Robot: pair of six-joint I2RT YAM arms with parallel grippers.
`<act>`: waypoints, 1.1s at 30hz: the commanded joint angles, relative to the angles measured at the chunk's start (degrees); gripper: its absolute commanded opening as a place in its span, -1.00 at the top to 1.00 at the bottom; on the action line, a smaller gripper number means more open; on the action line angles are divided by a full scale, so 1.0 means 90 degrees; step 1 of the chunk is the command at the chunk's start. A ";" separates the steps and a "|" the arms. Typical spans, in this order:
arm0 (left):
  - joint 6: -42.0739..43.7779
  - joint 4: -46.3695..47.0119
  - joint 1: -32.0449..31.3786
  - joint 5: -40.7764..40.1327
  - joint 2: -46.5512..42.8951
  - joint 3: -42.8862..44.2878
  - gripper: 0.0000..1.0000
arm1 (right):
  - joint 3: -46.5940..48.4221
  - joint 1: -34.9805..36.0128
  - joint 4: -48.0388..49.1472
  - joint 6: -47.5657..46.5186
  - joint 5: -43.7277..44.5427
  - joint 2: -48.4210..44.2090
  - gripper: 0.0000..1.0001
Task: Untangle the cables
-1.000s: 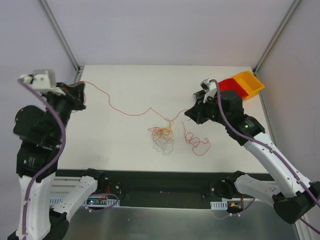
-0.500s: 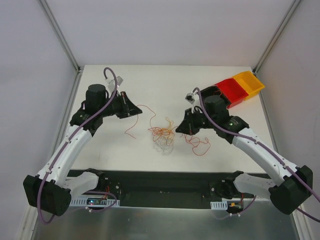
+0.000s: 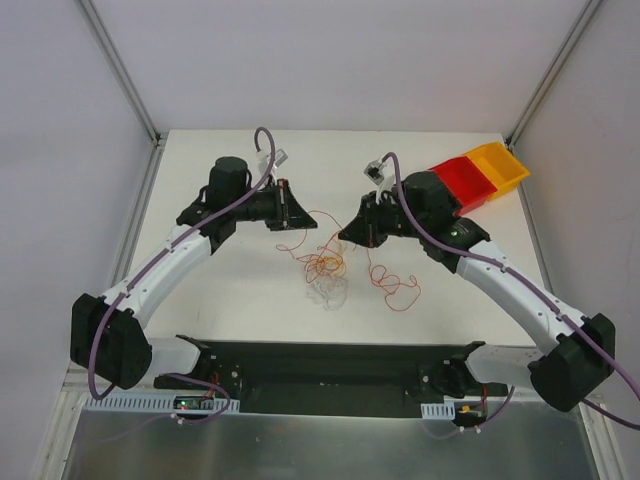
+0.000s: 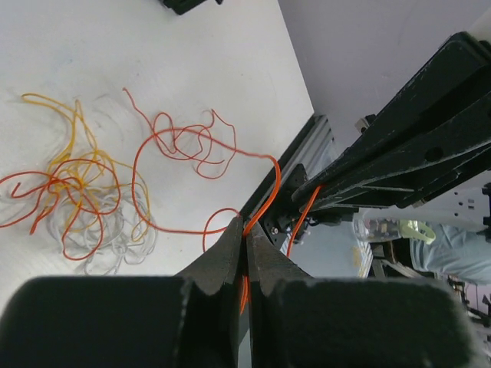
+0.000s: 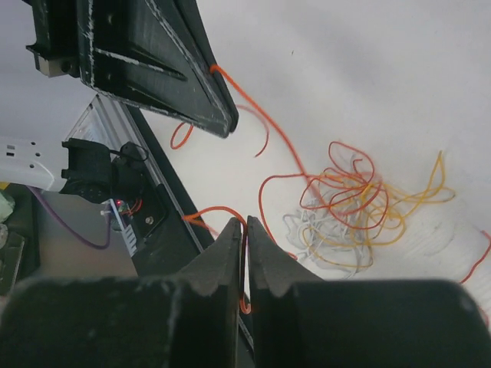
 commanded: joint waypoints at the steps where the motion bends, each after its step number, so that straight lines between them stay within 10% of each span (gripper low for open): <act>1: 0.0010 0.0482 -0.0103 0.0875 0.0198 0.0378 1.00 | 0.0391 0.0032 -0.0079 -0.0902 0.0283 -0.0096 0.80; 13: 0.0196 0.0531 -0.0288 0.2213 0.0471 0.0271 1.00 | 0.0303 0.0022 0.0075 -0.1559 0.0002 -0.0145 0.76; 18: 0.0216 0.0521 -0.0288 0.2272 0.0423 0.0222 1.00 | 0.0186 0.0012 0.0115 -0.1666 -0.0601 -0.0175 0.08; 33: 0.0089 0.0531 -0.0288 0.2331 0.0374 0.0475 1.00 | -0.0975 -0.0183 0.0270 -0.1110 -0.0622 -0.1541 -0.31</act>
